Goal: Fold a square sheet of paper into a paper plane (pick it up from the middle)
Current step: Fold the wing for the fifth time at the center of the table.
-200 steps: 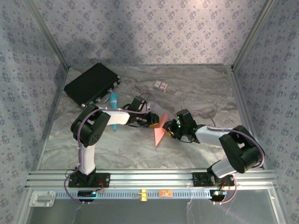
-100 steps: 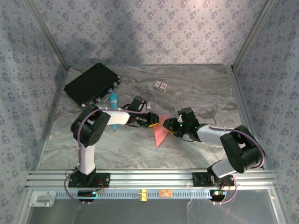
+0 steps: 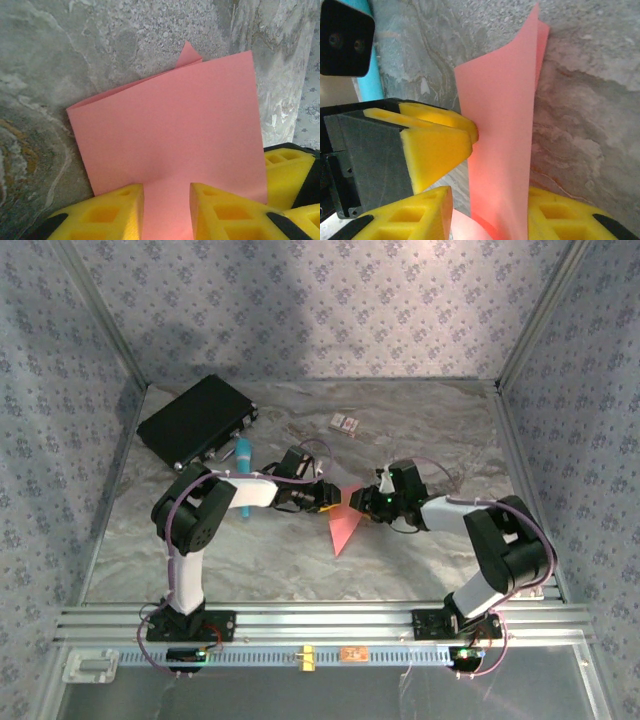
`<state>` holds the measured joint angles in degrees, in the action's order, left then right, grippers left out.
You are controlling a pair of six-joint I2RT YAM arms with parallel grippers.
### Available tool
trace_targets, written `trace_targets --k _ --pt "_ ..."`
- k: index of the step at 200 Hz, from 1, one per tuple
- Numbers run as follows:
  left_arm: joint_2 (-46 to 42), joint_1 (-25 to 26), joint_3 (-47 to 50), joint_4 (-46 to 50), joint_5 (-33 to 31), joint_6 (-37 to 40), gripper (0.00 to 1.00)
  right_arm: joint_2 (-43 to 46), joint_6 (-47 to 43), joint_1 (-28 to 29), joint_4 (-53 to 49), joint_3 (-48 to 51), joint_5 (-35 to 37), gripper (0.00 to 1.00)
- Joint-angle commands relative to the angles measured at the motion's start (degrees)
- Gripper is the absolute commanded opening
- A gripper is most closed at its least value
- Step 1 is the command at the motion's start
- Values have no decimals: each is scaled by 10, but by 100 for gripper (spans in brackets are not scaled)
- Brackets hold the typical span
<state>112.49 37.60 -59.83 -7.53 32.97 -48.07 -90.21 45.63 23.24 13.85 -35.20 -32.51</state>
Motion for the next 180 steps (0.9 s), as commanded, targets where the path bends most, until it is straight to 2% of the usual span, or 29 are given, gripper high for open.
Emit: trace_targets --k 1,79,145,180 --pt "-6 -7 20 67 -29 0 31 -13 -52 -14 -30 -24 -36 37" --pt "-7 -8 15 73 -28 3 31 -80 -106 -46 -73 -75 -82 26" --pt "-9 -9 7 85 -26 16 31 -113 -140 -62 -94 -100 -105 22" --pt "-15 -9 11 77 -22 16 33 -116 -142 -64 -99 -105 -103 13"
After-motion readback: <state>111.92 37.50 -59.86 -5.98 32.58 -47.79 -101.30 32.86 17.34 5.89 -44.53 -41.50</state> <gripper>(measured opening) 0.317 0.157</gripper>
